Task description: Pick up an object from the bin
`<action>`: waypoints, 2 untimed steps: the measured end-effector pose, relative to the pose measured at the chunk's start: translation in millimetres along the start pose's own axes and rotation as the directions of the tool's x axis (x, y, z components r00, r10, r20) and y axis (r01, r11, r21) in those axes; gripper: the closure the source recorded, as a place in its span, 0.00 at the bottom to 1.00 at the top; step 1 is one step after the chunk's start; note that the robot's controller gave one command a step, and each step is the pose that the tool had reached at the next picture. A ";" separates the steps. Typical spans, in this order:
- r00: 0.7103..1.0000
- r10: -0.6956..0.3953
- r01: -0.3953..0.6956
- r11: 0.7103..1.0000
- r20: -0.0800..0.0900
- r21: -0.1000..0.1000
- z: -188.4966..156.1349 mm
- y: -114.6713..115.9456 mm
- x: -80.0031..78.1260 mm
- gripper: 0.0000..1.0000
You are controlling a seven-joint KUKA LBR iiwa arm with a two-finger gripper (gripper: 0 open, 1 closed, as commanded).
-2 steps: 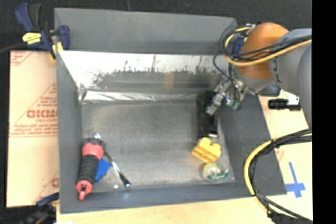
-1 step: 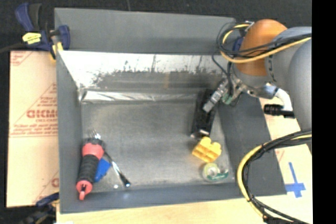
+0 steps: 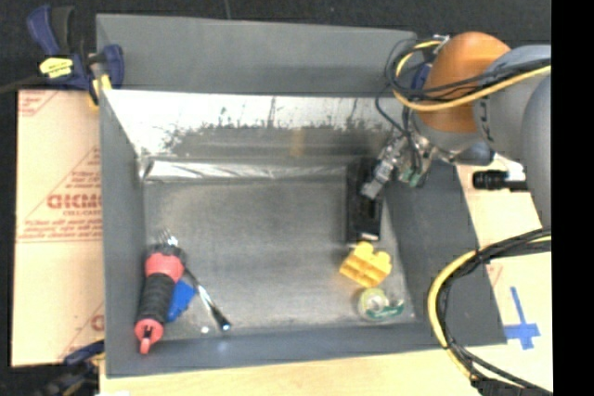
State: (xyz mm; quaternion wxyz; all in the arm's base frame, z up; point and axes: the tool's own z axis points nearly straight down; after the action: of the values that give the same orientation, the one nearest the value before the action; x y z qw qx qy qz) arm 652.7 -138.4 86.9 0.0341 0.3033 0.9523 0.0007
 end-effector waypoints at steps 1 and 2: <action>0.945 0.327 -0.326 0.945 -0.008 0.010 -19.1 -6.0 2.7 1.00; 0.942 0.335 -0.335 0.942 -0.006 0.008 -16.3 -3.4 -0.5 1.00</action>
Offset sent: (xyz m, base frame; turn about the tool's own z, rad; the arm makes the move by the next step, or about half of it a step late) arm 0.0018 -0.0026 0.0041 -0.0126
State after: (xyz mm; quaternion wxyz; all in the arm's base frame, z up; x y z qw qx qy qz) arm 650.2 -141.1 103.1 0.0291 0.4607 0.8870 0.0043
